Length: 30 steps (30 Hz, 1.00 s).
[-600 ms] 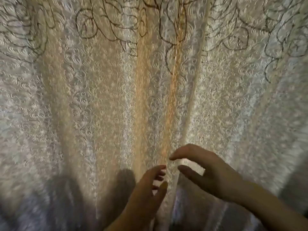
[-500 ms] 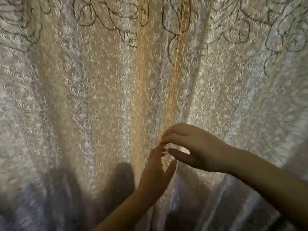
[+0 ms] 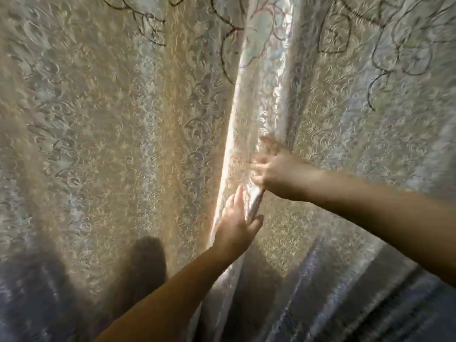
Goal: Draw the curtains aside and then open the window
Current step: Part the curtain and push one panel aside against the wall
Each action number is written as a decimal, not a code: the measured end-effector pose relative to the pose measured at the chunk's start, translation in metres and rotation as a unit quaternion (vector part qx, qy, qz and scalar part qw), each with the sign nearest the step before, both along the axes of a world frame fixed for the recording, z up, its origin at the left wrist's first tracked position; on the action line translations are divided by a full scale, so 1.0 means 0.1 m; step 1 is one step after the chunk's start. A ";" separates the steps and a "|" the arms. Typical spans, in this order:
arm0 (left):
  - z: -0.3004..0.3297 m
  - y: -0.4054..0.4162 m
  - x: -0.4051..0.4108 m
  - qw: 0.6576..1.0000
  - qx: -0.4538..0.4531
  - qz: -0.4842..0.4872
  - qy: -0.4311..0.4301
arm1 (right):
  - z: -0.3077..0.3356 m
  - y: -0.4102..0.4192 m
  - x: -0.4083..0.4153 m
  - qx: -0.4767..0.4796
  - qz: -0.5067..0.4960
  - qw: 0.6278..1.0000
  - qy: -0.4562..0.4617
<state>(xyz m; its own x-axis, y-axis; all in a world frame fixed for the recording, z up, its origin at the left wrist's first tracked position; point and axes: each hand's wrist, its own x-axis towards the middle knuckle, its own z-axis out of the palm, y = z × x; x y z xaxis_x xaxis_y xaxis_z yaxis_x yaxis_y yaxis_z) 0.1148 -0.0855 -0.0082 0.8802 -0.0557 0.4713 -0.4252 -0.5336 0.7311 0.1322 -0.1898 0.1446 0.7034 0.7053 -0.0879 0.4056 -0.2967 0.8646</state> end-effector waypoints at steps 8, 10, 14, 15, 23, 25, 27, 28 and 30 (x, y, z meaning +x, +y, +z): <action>-0.04 -1.29 0.55 0.997 0.057 -0.045 0.019 | -0.05 -1.37 0.49 0.094 0.066 0.993 -0.030; 0.02 -1.71 0.64 0.997 0.024 -0.068 0.033 | 0.02 -1.78 0.56 0.094 0.077 0.992 -0.037; 0.19 -2.62 0.78 0.994 -0.041 -0.099 0.021 | 0.13 -2.62 0.70 0.089 0.093 0.991 -0.041; 0.22 -2.83 0.81 0.992 -0.056 -0.110 0.027 | 0.15 -2.83 0.74 0.094 0.098 0.990 -0.044; 0.41 -4.21 0.97 0.980 -0.085 -0.171 0.049 | 0.27 -4.34 0.96 0.144 0.164 0.972 -0.084; 0.46 -4.52 1.02 0.973 -0.113 -0.195 0.057 | 0.30 -4.69 1.02 0.149 0.171 0.969 -0.097; 0.50 -4.84 1.09 0.969 -0.112 -0.211 0.058 | 0.33 -5.04 1.08 0.153 0.167 0.969 -0.101; 0.52 -5.01 1.14 0.970 -0.097 -0.217 0.051 | 0.35 -5.22 1.11 0.154 0.164 0.969 -0.102; 0.55 -5.35 1.24 0.971 -0.065 -0.229 0.032 | 0.38 -5.59 1.16 0.158 0.157 0.969 -0.110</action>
<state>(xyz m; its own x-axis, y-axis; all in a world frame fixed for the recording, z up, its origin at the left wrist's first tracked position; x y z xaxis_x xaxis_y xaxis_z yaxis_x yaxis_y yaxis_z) 0.2393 -0.6201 0.0466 0.8045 -0.3922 0.4460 -0.5481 -0.2013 0.8118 0.2480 -0.7486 0.1824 0.4269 0.8552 0.2938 0.3356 -0.4516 0.8267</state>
